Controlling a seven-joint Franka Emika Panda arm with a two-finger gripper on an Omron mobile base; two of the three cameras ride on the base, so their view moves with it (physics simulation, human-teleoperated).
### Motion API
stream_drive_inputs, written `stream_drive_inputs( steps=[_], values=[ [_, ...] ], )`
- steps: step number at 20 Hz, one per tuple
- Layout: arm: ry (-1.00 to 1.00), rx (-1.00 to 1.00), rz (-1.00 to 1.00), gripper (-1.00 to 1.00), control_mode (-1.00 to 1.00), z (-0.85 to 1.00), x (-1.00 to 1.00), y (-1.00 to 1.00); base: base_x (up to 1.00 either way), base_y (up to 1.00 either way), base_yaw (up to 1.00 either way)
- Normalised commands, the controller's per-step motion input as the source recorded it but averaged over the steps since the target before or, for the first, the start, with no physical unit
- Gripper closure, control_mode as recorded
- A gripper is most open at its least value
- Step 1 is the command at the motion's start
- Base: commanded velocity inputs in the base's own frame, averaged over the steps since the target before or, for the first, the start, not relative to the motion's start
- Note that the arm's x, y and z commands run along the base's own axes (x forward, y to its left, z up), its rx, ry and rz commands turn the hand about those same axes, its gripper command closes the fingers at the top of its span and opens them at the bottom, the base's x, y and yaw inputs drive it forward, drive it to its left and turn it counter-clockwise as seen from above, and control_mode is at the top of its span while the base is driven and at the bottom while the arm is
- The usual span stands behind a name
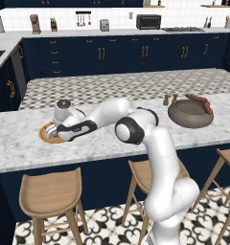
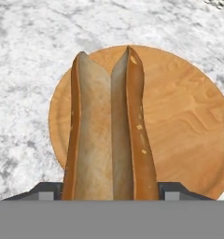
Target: Place one bun and one sausage from the bowl on each plate.
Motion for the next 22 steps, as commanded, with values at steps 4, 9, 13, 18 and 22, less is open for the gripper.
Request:
stream_drive_inputs(
  steps=[4, 9, 13, 18, 22],
  values=[
    [0.00, 0.00, 0.00, -1.00, -1.00, 0.00, 0.09, 0.00, 0.00, 0.00, 0.00],
    [-0.03, 0.00, 0.00, -1.00, -1.00, 0.18, -0.09, 0.00, 0.00, 0.00, 0.00],
    [-0.15, 0.11, 0.00, -1.00, -1.00, 0.77, -0.75, -0.36, 0.00, 0.00, 0.00],
    [-0.06, 0.10, 0.00, -1.00, -1.00, 0.67, -0.91, -0.72, 0.00, 0.00, 0.00],
    [0.00, 0.12, 0.00, -1.00, -1.00, 0.29, -0.62, -0.87, 0.00, 0.00, 0.00]
  ],
)
